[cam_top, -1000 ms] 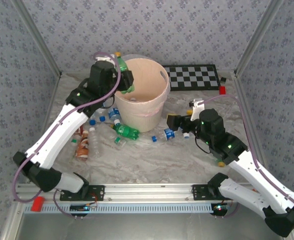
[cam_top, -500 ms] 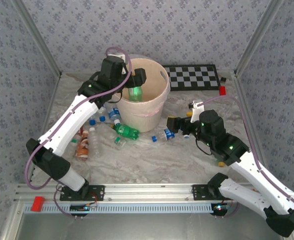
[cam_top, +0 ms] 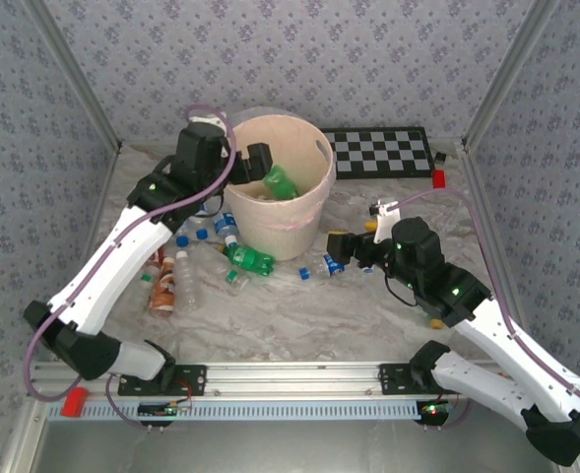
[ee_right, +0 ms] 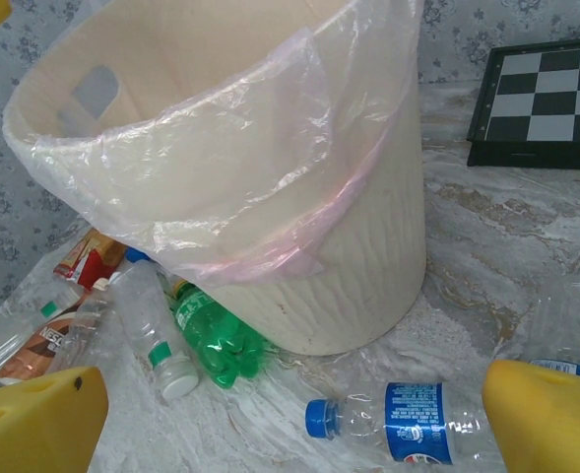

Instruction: Put the plastic bottles in the bin

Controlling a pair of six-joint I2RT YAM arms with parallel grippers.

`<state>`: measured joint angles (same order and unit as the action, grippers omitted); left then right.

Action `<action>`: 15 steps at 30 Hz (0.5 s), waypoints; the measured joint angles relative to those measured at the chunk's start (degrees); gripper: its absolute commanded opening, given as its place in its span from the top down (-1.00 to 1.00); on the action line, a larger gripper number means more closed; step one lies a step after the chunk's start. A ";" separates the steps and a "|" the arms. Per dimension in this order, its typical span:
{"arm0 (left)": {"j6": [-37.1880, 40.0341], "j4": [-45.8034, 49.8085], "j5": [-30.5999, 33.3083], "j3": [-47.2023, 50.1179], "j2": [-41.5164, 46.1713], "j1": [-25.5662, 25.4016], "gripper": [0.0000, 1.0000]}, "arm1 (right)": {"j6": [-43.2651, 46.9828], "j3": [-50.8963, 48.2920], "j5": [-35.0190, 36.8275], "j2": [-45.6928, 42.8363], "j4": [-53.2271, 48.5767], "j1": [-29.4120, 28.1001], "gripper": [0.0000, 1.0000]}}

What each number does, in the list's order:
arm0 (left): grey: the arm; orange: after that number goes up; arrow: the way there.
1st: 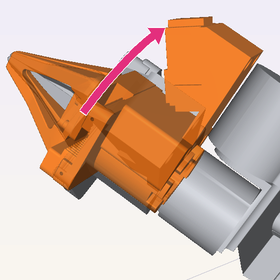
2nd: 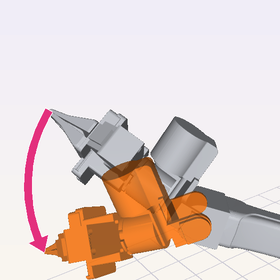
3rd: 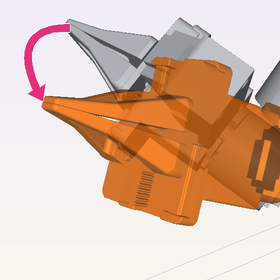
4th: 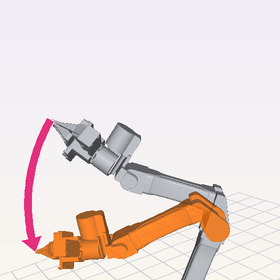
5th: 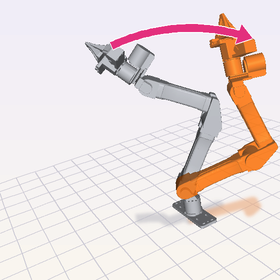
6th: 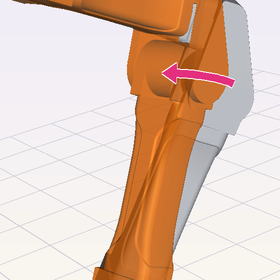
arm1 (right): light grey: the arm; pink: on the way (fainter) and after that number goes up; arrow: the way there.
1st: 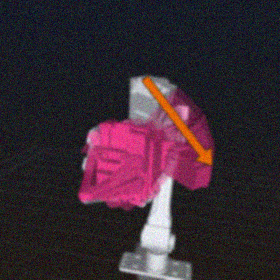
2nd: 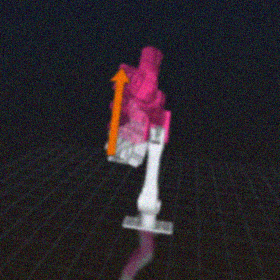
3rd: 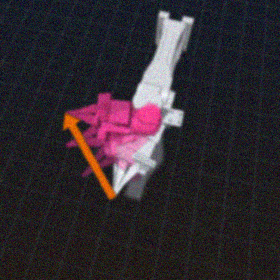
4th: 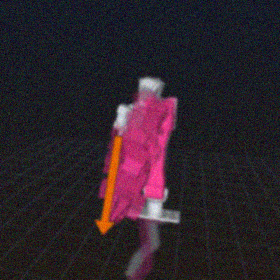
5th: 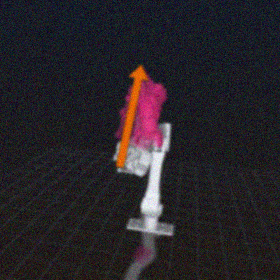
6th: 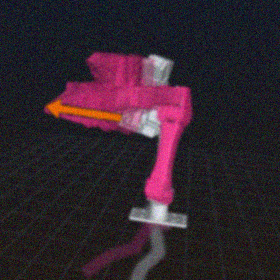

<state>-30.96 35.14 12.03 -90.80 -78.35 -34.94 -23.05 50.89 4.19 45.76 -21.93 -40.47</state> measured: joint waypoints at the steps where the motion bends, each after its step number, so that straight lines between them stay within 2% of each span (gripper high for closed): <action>1: -0.24 0.33 0.46 1.49 1.42 0.09 -1.00 | 0.11 0.00 -0.11 0.00 0.15 -0.15 -0.99; 8: -2.86 5.01 4.11 14.58 12.20 2.23 -0.99 | 0.70 -0.11 -0.63 0.20 2.14 -0.57 -0.99; 15: -6.62 11.47 6.49 28.65 21.97 9.29 -0.99 | 1.46 -0.68 -0.63 1.09 3.34 -0.66 -0.99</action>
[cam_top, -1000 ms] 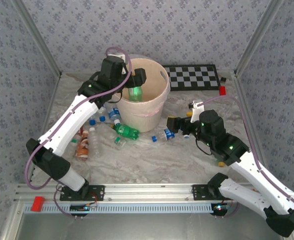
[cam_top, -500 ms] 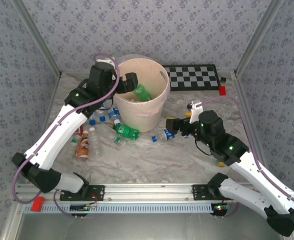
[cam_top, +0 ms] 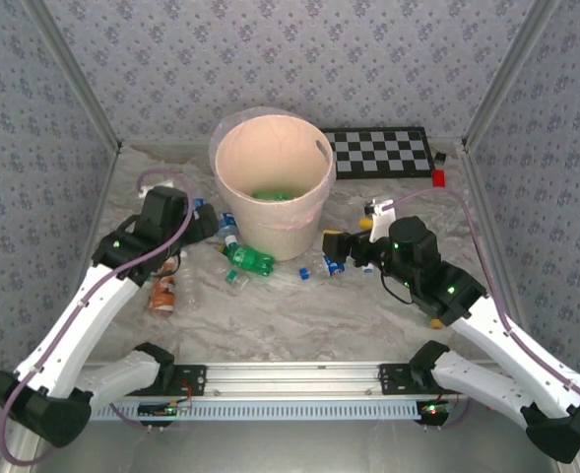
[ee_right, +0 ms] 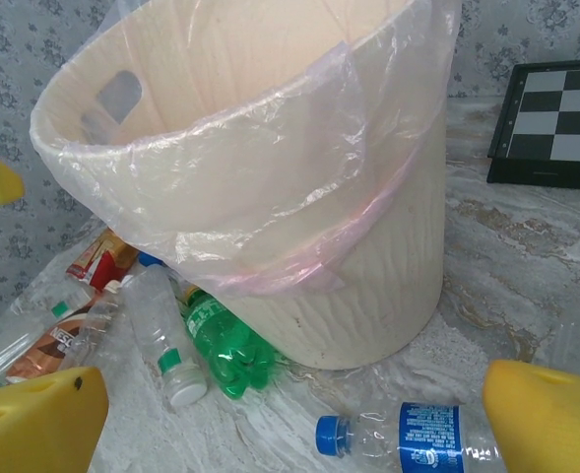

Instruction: Put the plastic bottles in the bin

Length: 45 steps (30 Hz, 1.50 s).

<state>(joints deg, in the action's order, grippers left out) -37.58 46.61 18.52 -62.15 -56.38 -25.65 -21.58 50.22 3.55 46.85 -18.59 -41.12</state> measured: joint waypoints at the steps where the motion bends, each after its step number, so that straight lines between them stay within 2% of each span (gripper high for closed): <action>1: -0.52 0.76 -0.02 1.68 1.25 1.07 -1.00 | 0.00 -0.15 0.02 0.07 0.07 -0.02 -0.99; 5: -2.89 2.40 -1.22 9.18 6.58 6.38 -0.98 | 0.00 -0.59 0.02 0.09 0.42 -0.07 -0.99; 8: -4.63 2.69 -3.78 13.60 8.17 9.11 -0.88 | 0.00 -0.59 0.04 0.09 0.59 -0.07 -0.99; 17: -8.57 -0.48 -12.41 21.64 4.11 9.57 -0.39 | 0.00 -1.60 0.09 0.09 0.83 -0.07 -0.99; 22: -9.27 -2.03 -14.88 24.11 1.79 9.57 -0.35 | -0.02 -1.75 0.11 0.07 0.85 -0.07 -0.99; 45: -8.33 -8.96 -15.56 26.16 -8.66 9.46 -0.38 | -0.07 -1.77 0.13 0.07 0.81 -0.07 -0.99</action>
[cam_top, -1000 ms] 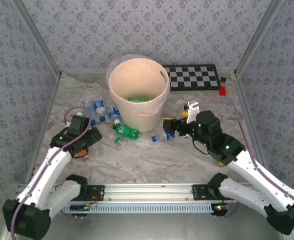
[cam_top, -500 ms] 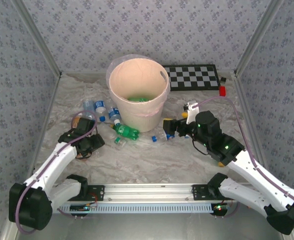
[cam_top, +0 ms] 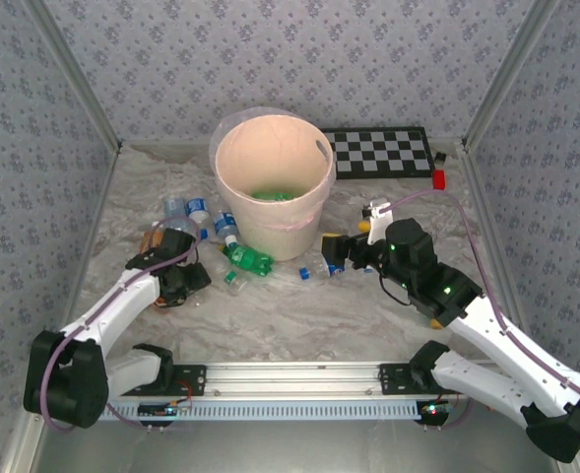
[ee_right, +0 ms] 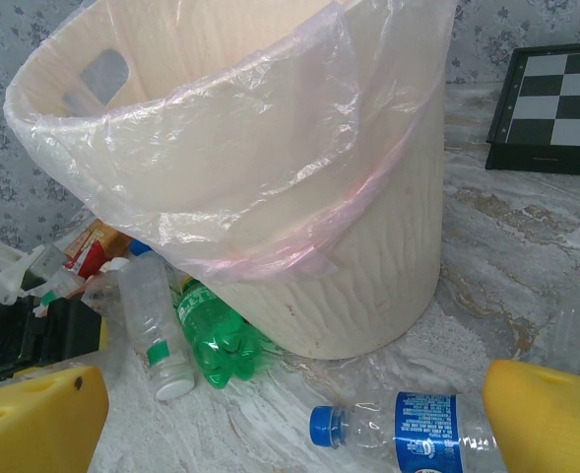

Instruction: Put the plastic bottles in the bin

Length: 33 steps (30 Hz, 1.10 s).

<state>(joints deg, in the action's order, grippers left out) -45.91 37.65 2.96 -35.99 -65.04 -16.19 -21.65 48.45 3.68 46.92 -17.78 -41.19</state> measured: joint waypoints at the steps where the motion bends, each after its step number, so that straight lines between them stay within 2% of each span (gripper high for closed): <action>1: 0.02 -0.48 -0.02 0.07 -0.37 -0.07 -0.40 | 0.02 0.00 0.00 0.00 -0.02 0.00 -0.99; 9: 0.42 -2.38 0.00 0.76 -2.60 -0.11 -0.44 | 0.00 0.00 0.04 0.00 -0.02 -0.09 -0.99; 12: 0.46 -2.71 0.00 0.92 -2.64 -0.11 -0.38 | 0.00 0.00 0.15 0.00 -0.09 -0.11 -0.99; 13: 0.50 -2.86 0.00 0.92 -2.64 -0.11 -0.26 | 0.00 0.00 0.15 0.00 -0.15 -0.11 -0.99; 15: 0.90 -2.97 0.00 0.92 -2.62 -0.33 -0.18 | 0.00 0.00 0.17 0.00 -0.33 -0.11 -0.99; 18: 1.03 -2.69 0.02 0.92 -2.05 -0.76 -0.18 | 0.00 0.00 0.17 0.00 -0.42 -0.13 -0.99; 26: 0.96 0.76 0.00 0.42 3.37 -1.11 -0.19 | -0.22 -0.13 0.59 -0.52 -0.42 -0.22 -0.99; 33: 0.81 3.34 -0.09 -4.00 8.39 -2.01 -0.17 | -0.44 -0.55 0.85 -0.66 -0.44 -0.39 -0.99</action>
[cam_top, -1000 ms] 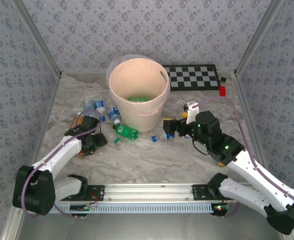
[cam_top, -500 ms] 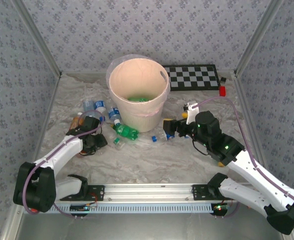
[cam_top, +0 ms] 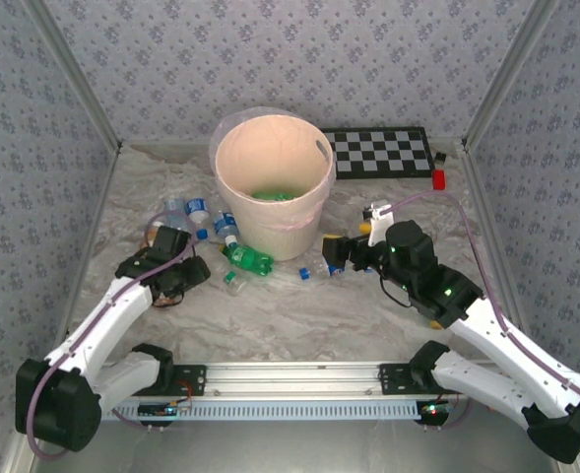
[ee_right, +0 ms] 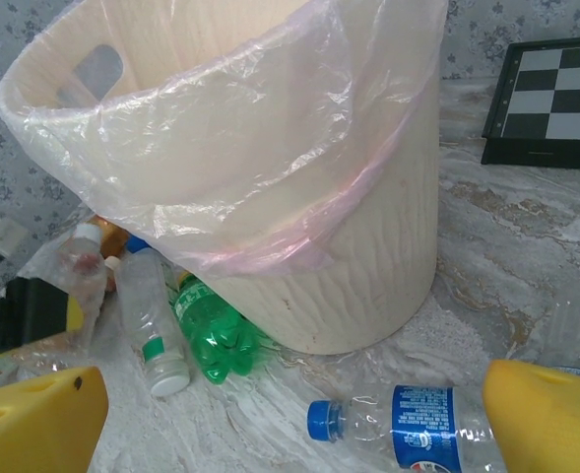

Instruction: Put the plastic bottles in the bin

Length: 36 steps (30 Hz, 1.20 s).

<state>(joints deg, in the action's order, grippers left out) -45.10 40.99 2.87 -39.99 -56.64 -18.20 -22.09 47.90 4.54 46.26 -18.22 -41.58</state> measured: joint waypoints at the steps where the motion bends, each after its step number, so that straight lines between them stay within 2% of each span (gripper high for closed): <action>1: 0.02 0.17 -0.13 -0.81 0.68 -0.24 -0.17 | -0.02 -0.02 0.15 0.00 0.00 -0.04 -0.99; 9: 1.38 1.73 -0.52 -9.01 3.63 -0.98 -0.14 | -0.04 -0.02 0.61 0.00 0.00 -0.55 -0.99; 19: 5.46 -0.28 -0.48 -23.56 2.67 -3.41 -0.12 | -0.20 -0.02 0.87 0.02 0.00 -1.29 -0.99; 26: 9.40 -5.22 -0.20 -33.79 -3.43 -7.85 -0.12 | -0.20 -0.02 1.38 -0.02 -0.04 -1.60 -0.99; 36: 14.60 -8.26 0.79 -49.33 -17.79 -14.05 -0.12 | -0.17 -0.04 2.36 -1.01 -0.81 -1.70 -0.99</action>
<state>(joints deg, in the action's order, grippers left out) -30.50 32.73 3.66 -89.32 -74.43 -32.25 -22.26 47.86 6.90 45.25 -19.03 -43.29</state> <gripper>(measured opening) 0.563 0.996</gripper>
